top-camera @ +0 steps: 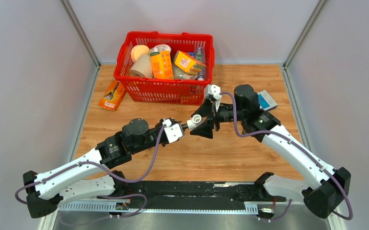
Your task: Install the water faucets
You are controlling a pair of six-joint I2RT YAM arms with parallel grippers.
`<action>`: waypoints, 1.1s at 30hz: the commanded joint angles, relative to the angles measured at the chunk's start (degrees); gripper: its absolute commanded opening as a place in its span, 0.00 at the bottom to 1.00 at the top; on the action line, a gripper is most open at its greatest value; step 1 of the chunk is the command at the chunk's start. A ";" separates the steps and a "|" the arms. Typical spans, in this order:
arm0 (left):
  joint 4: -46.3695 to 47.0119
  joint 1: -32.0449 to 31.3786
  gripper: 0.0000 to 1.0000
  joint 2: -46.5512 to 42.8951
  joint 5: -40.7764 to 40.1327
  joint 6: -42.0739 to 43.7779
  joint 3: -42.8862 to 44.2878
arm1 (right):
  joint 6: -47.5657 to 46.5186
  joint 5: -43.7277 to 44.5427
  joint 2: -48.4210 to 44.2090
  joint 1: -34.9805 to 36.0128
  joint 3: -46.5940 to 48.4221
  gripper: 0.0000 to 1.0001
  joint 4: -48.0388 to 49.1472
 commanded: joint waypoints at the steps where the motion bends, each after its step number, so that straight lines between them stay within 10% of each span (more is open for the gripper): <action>1: 6.89 0.06 0.00 -0.14 2.56 1.27 4.89 | 0.67 -3.56 1.93 -0.08 0.09 0.71 2.55; 14: 12.67 -4.57 0.00 0.56 -9.37 8.71 2.18 | 13.21 -2.25 6.94 -0.52 2.55 0.00 3.60; 22: 33.08 -16.45 0.00 5.75 -34.44 28.68 -6.35 | 28.01 -0.05 10.90 -2.98 3.43 0.00 4.75; 33: 22.91 -12.78 0.03 4.61 -29.88 10.01 -4.77 | 18.52 4.17 6.77 -2.98 0.53 0.00 4.75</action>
